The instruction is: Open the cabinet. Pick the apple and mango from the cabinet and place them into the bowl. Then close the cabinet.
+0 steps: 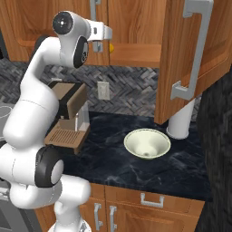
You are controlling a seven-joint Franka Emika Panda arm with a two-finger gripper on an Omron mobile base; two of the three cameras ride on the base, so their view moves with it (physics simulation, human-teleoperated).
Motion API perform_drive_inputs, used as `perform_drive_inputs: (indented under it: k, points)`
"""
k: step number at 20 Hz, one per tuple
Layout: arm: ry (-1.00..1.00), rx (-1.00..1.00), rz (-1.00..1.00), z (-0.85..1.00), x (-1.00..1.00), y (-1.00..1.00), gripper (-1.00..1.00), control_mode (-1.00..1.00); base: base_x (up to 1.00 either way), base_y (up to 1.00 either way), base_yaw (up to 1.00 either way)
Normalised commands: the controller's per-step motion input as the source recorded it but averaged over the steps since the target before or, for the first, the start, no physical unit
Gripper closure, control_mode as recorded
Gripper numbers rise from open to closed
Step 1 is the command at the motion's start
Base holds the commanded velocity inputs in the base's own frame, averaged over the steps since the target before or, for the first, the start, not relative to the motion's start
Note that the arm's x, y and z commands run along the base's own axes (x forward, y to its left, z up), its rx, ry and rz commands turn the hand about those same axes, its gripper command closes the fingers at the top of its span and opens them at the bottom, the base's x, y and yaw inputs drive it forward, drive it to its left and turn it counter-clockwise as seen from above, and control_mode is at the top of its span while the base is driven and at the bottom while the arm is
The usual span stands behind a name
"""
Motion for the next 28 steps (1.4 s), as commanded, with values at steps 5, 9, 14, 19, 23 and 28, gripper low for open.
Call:
perform_drive_inputs:
  k: [5, 9, 14, 19, 23, 28]
  points:
    - [0.0, 0.0, 0.0, 0.0, 0.0, 0.0, 1.0, -1.0, 0.0, 0.0, 0.0]
    - [0.0, 0.0, 0.0, 0.0, -0.25, 0.0, 1.0, -1.0, 0.0, 0.0, 0.0]
    - [0.0, 0.0, -0.03, 0.0, -0.41, 0.09, 1.0, -1.0, 0.0, 0.0, 0.0]
    - [0.0, 0.0, -0.08, 0.0, -0.52, 0.31, 1.0, -1.0, 0.0, 0.0, 0.0]
    - [0.0, 0.0, -0.13, 0.0, -0.58, 0.47, 1.0, -1.0, 0.0, 0.0, 0.0]
    - [0.0, 0.0, -0.13, 0.0, -0.66, 0.38, 1.0, -1.0, 0.0, 0.0, 0.0]
